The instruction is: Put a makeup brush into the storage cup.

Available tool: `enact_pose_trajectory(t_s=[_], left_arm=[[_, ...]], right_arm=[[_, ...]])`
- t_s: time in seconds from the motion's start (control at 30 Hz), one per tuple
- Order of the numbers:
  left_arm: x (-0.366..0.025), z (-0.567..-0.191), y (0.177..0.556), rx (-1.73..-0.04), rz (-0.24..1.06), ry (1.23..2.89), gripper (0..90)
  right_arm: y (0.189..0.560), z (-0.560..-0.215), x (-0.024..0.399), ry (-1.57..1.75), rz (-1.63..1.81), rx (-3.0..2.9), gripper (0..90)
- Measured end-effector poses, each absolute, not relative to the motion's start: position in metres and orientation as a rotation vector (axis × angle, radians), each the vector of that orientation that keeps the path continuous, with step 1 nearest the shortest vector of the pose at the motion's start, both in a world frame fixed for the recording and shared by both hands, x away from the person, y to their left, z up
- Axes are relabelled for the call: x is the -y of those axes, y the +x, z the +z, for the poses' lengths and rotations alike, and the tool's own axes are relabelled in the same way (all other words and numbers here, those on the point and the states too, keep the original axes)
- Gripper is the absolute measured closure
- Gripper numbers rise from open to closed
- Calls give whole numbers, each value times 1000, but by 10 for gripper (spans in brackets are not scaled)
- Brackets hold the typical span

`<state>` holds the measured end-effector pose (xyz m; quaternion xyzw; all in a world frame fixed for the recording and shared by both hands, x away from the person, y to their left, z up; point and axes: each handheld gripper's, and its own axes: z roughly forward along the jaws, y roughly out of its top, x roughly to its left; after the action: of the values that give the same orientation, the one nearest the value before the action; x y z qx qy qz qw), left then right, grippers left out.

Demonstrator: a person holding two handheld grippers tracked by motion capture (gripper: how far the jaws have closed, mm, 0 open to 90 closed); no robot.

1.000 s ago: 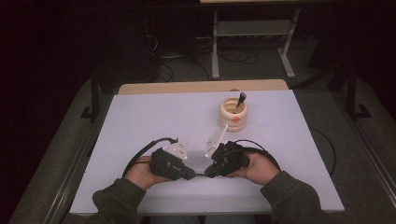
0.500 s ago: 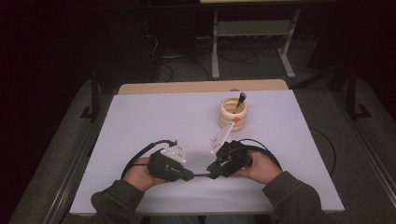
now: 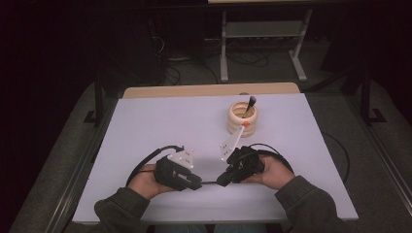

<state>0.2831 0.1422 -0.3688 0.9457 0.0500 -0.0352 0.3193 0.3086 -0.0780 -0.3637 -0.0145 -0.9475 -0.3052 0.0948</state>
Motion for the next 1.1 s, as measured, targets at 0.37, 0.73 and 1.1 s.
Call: enact_pose_trajectory(t_s=[0.37,0.73,1.1], left_arm=[[-134,-370,282,-93,-116,2537,803],[-143,-372,281,-136,-87,2470,848],[-138,-373,281,-153,-97,2470,729]], right_arm=[[303,-349,60,70,-766,2901,847],[307,-348,70,-9,-904,2864,753],[308,-350,70,21,-857,2846,846]])
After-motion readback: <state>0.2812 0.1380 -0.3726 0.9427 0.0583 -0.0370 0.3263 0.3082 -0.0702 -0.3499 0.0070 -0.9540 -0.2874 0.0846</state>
